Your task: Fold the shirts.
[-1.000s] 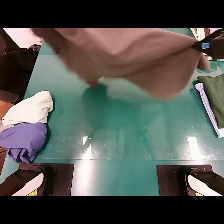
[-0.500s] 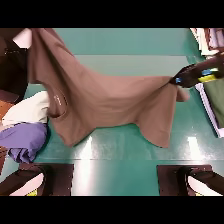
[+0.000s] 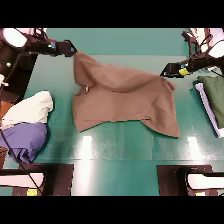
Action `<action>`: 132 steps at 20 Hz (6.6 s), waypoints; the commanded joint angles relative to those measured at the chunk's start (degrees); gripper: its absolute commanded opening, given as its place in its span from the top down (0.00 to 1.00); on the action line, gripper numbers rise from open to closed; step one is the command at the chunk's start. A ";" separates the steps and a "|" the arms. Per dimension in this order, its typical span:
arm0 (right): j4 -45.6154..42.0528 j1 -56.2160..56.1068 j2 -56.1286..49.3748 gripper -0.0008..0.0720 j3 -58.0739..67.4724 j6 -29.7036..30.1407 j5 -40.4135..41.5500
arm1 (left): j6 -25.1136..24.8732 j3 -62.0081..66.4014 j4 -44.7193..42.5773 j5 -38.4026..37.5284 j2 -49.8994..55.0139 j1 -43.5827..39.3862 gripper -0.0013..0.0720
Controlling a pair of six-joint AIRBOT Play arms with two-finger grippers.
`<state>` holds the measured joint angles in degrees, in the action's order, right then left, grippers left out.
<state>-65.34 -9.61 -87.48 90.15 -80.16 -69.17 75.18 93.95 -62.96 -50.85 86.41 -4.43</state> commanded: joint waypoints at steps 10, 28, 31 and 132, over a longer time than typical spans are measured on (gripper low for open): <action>5.42 7.74 11.43 0.43 -14.84 3.32 -11.61 | -0.22 -24.76 -0.72 -21.33 -11.19 12.92 0.10; 5.88 8.66 25.77 0.43 -28.70 3.76 -9.33 | -11.15 -66.58 25.53 -1.95 -24.15 12.74 0.10; 5.90 8.66 25.77 0.43 -28.70 3.74 -9.27 | -11.15 -66.58 26.16 -0.81 -24.15 12.74 0.10; -9.18 14.97 -3.43 0.95 -11.08 2.62 -3.06 | -5.29 -14.12 5.44 -18.91 8.28 4.42 0.81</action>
<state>-74.22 5.39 -91.72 82.85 -77.58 -73.12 67.31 82.35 -56.27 -68.18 94.67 0.01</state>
